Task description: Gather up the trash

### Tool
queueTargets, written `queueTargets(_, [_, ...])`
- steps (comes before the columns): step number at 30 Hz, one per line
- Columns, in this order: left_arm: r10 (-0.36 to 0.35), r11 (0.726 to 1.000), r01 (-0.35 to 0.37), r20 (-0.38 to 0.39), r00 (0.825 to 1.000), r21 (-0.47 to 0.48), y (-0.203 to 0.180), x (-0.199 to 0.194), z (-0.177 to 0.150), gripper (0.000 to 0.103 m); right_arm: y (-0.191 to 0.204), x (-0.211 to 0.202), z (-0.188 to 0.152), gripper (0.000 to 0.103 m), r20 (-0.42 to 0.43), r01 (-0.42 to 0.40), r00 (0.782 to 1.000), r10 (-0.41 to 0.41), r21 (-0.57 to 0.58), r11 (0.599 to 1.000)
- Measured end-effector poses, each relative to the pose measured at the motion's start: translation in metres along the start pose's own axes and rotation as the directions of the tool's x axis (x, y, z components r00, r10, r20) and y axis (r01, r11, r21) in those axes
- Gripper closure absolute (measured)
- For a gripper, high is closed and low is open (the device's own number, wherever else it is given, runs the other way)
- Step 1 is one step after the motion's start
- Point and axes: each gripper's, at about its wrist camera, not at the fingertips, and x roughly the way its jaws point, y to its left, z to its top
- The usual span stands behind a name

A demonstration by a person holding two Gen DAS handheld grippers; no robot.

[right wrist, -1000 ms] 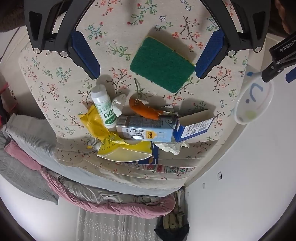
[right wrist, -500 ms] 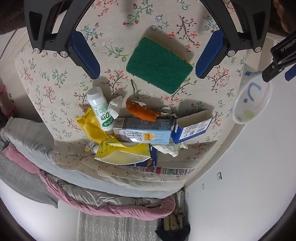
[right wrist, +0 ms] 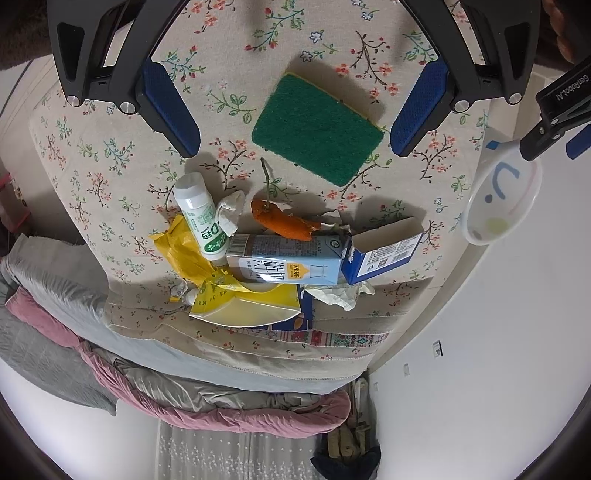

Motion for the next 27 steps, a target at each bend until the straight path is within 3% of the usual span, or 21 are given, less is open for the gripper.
queueTargets(27, [-0.001,1.000,0.001,0.002,1.000,0.000,-0.0006,-0.0001,-0.0008,0.000,0.0009,-0.0003,-0.0004,0.000,0.001,-0.006,1.000,0.006,0.002,1.000])
